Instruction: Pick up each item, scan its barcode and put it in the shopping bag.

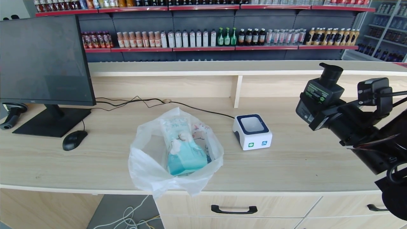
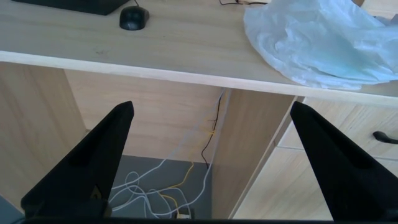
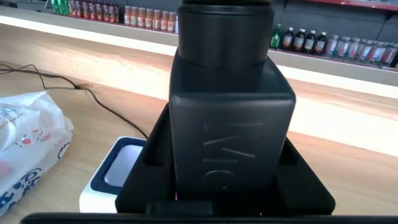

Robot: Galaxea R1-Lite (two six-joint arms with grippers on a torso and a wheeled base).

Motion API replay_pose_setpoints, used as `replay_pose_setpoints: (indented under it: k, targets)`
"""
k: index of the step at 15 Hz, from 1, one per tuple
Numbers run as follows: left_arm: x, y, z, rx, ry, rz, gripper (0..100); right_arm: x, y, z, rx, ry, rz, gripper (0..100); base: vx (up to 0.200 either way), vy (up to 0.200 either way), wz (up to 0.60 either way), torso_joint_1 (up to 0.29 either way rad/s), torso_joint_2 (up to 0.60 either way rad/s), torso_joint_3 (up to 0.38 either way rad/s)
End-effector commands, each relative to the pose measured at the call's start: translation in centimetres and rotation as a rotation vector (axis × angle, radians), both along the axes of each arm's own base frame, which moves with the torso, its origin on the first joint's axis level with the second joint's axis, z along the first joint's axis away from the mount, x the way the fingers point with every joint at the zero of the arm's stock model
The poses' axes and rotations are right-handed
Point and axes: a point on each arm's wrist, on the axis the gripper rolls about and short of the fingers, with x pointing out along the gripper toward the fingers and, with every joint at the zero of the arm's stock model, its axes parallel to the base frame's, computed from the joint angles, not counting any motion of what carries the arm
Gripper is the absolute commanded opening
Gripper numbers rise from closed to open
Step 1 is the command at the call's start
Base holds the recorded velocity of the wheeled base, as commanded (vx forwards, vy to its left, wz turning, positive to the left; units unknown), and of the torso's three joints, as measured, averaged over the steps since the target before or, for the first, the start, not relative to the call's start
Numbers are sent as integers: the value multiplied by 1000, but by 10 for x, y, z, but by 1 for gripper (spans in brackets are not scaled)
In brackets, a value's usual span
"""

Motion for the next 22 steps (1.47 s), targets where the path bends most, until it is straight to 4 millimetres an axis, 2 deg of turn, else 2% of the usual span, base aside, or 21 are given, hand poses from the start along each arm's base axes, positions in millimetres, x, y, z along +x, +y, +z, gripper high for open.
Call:
replay_pose_setpoints:
  k: [1, 4, 13, 22]
  targets:
    - [0, 0, 0, 0, -1, 0, 100, 2, 1, -1, -1, 5, 0, 0, 0, 200, 0, 2, 2, 2]
    - [0, 0, 0, 0, -1, 1, 100, 1, 5, 3, 1, -10, 19, 0, 0, 200, 0, 1, 4, 2]
    - [0, 0, 0, 0, -1, 0, 100, -3, 16, 5, 4, -21, 58, 0, 0, 0, 0, 0, 0, 0]
    - [0, 0, 0, 1, 1, 0, 100, -4, 16, 6, 4, -21, 58, 0, 0, 0, 600, -1, 2, 4]
